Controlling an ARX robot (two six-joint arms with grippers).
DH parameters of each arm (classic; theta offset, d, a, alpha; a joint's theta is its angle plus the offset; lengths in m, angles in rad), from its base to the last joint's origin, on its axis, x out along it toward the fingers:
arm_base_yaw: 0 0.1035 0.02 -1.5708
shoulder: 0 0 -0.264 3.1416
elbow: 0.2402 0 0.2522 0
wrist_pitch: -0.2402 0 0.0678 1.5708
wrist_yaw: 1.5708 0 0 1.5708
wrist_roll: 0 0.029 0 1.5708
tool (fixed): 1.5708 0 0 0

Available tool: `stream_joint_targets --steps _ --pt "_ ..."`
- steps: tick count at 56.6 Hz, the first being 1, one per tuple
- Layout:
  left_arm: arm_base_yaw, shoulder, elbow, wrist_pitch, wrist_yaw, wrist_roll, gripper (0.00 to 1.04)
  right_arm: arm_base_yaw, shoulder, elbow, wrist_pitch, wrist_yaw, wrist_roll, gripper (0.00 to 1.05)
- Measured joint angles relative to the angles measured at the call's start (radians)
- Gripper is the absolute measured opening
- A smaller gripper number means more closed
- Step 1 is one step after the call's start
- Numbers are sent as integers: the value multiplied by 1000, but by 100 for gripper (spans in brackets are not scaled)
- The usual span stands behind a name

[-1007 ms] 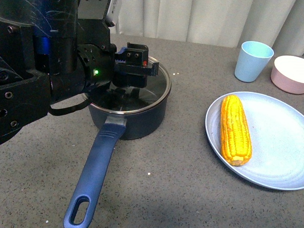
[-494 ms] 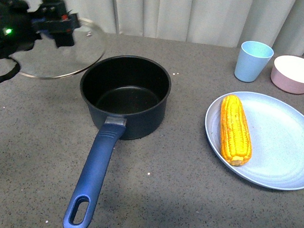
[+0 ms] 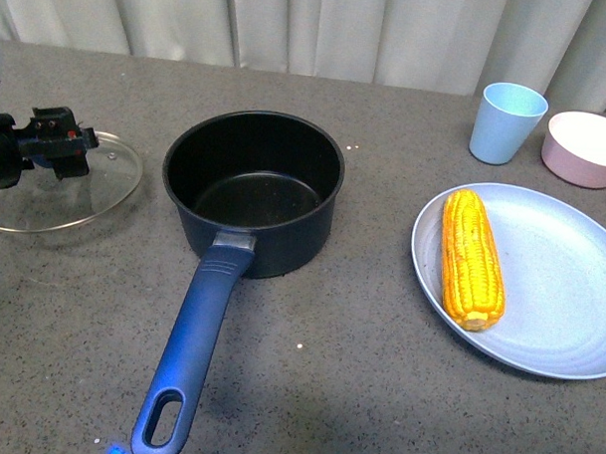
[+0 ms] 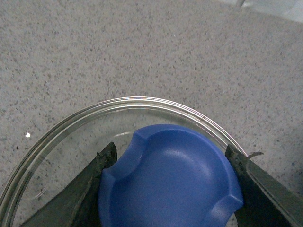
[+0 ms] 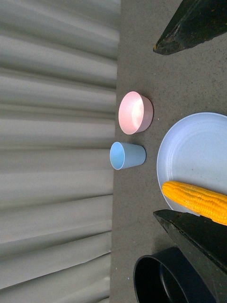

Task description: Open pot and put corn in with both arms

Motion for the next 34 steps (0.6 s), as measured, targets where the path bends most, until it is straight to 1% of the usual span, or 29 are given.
stream_joint_targets --steps 25,26,27,32,34 --pt "-34 48 0 3 -22 -27 61 0 0 0 0 0 0 95" --pt "-34 48 -2 3 -23 -28 62 0 0 0 0 0 0 95" --pt "-35 47 -4 4 -25 -29 66 0 0 0 0 0 0 95" --pt "-35 37 -20 4 -29 -32 79 0 0 0 0 0 0 95" --pt "-35 23 -34 5 -33 -40 86 0 0 0 0 0 0 95"
